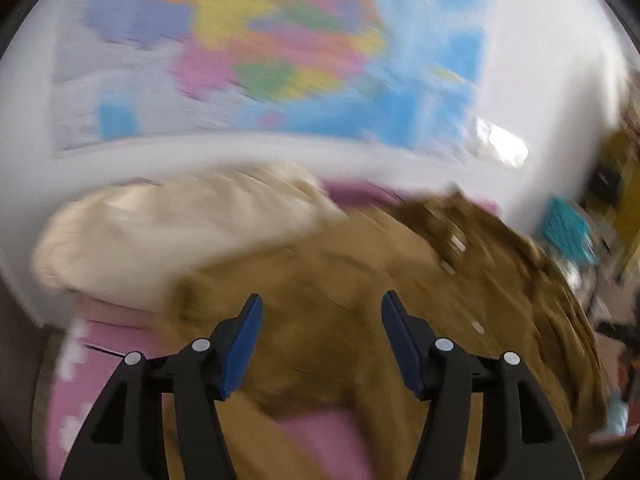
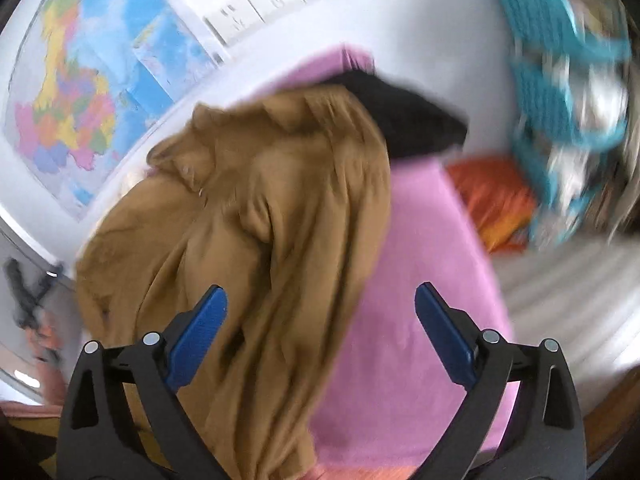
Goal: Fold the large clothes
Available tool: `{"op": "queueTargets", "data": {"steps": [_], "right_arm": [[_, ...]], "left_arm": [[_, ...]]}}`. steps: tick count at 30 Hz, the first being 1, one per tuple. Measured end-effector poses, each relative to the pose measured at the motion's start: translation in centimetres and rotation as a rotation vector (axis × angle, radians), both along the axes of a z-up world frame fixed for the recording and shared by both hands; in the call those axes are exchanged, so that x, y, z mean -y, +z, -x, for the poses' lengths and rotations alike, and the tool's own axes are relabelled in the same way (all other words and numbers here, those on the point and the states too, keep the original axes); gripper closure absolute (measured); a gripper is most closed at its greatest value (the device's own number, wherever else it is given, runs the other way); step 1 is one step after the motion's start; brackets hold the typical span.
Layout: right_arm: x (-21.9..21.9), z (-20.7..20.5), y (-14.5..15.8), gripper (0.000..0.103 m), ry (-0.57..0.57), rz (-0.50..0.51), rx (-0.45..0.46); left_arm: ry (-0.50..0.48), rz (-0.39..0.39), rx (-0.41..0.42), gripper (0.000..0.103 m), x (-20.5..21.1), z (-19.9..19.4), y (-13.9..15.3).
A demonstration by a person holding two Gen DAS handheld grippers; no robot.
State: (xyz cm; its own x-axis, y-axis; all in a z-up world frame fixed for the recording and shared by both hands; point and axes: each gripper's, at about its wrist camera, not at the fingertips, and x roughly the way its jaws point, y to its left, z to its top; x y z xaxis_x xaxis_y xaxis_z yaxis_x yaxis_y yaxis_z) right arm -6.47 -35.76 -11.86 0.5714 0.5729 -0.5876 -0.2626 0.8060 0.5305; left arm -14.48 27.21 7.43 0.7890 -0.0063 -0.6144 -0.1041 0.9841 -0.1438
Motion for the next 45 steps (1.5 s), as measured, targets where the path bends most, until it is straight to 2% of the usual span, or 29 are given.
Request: {"op": "queueTargets", "data": {"steps": [2, 3, 4, 5, 6, 7, 11, 12, 14, 16, 20, 21, 22, 24, 25, 26, 28, 30, 31, 32, 34, 35, 36, 37, 38, 40, 42, 44, 45], "right_arm": [[0.4, 0.6, -1.8, 0.012, 0.056, -0.098, -0.041], [0.3, 1.1, -2.4, 0.029, 0.083, -0.124, -0.045], [0.3, 1.4, -2.6, 0.063, 0.100, -0.139, -0.043], [0.3, 1.5, -2.7, 0.079, 0.126, -0.157, -0.044], [0.5, 1.7, -2.4, 0.092, 0.119, -0.127, -0.030], [0.9, 1.9, -1.3, 0.096, 0.108, -0.068, 0.010], [4.2, 2.0, 3.8, 0.097, -0.016, 0.081, 0.122], [5.1, 1.8, 5.5, 0.097, -0.089, 0.193, 0.159], [6.1, 0.7, 6.8, 0.096, -0.159, 0.340, 0.177], [6.9, -0.9, 6.1, 0.089, -0.176, 0.367, 0.130], [7.1, -4.5, 1.3, 0.074, -0.249, 0.504, -0.037], [7.2, -4.6, 0.7, 0.067, -0.274, 0.489, -0.055], [7.5, -4.5, 0.6, 0.056, -0.284, 0.459, -0.053], [7.1, -2.7, 1.6, 0.038, -0.276, 0.360, 0.016], [6.1, -1.1, 2.6, 0.029, -0.249, 0.323, 0.079], [5.1, -0.2, 3.4, 0.025, -0.204, 0.285, 0.111], [1.9, 2.4, 4.2, 0.020, -0.012, 0.168, 0.162], [-1.4, 4.2, 3.8, 0.014, 0.150, 0.123, 0.173], [-2.2, 4.6, 3.6, 0.009, 0.192, 0.108, 0.168], [-3.9, 5.3, 2.7, 0.008, 0.262, 0.079, 0.147], [-5.8, 5.9, 1.4, 0.007, 0.316, 0.084, 0.121], [-6.2, 5.8, 0.9, 0.007, 0.323, 0.092, 0.103], [-6.5, 5.6, -0.1, 0.012, 0.325, 0.093, 0.068], [-6.5, 5.2, -0.6, 0.033, 0.329, 0.073, 0.043], [-6.4, 4.9, -1.3, 0.046, 0.334, 0.023, -0.005], [-6.0, 4.9, -1.3, 0.083, 0.312, -0.020, -0.021], [-5.0, 6.0, -0.3, 0.097, 0.328, -0.147, 0.002], [-4.4, 7.5, 1.2, 0.098, 0.338, -0.219, 0.037], [-4.0, 8.2, 1.8, 0.098, 0.342, -0.239, 0.055]], "left_arm": [[-0.098, 0.035, -0.047, 0.044, 3.2, -1.4, -1.7], [-0.132, 0.048, -0.065, 0.044, 4.2, -2.0, -2.4], [-0.166, 0.069, -0.085, 0.044, 5.2, -2.6, -3.2], [-0.213, 0.091, -0.123, 0.044, 6.6, -3.5, -4.2], [-0.238, 0.097, -0.141, 0.044, 7.5, -3.9, -4.8], [-0.266, 0.105, -0.158, 0.044, 8.4, -4.4, -5.4], [-0.366, 0.091, -0.204, 0.044, 12.0, -5.0, -6.9], [-0.387, 0.076, -0.209, 0.044, 12.7, -5.1, -7.0], [-0.392, 0.056, -0.211, 0.044, 13.3, -5.0, -7.3], [-0.370, 0.060, -0.227, 0.044, 13.0, -5.2, -7.8], [-0.289, 0.030, -0.261, 0.044, 11.7, -4.8, -9.0], [-0.272, 0.034, -0.266, 0.044, 11.1, -4.5, -9.2], [-0.257, 0.040, -0.269, 0.044, 10.4, -4.2, -9.3], [-0.223, 0.039, -0.271, 0.044, 9.1, -3.3, -9.2], [-0.207, 0.041, -0.270, 0.044, 8.3, -2.7, -9.2], [-0.195, 0.046, -0.269, 0.044, 7.6, -2.2, -9.1], [-0.177, 0.059, -0.257, 0.041, 6.3, -1.0, -8.7], [-0.138, 0.058, -0.248, 0.038, 5.0, 0.4, -8.4], [-0.115, 0.066, -0.244, 0.035, 4.3, 1.0, -8.4], [-0.090, 0.097, -0.244, 0.034, 3.2, 1.6, -8.5], [-0.079, 0.177, -0.250, 0.030, 1.6, 2.7, -9.1], [-0.085, 0.208, -0.256, 0.028, 1.3, 2.9, -9.5], [-0.083, 0.237, -0.270, 0.024, 1.0, 3.2, -10.1], [-0.087, 0.252, -0.285, 0.021, 1.1, 3.3, -10.7], [-0.104, 0.263, -0.295, 0.021, 1.3, 3.4, -11.1], [-0.180, 0.287, -0.309, 0.020, 2.7, 3.3, -11.8], [-0.224, 0.285, -0.312, 0.020, 3.9, 3.0, -12.1], [-0.258, 0.301, -0.331, 0.027, 5.1, 2.6, -12.5], [-0.250, 0.288, -0.339, 0.047, 5.4, 2.5, -12.6]]}}
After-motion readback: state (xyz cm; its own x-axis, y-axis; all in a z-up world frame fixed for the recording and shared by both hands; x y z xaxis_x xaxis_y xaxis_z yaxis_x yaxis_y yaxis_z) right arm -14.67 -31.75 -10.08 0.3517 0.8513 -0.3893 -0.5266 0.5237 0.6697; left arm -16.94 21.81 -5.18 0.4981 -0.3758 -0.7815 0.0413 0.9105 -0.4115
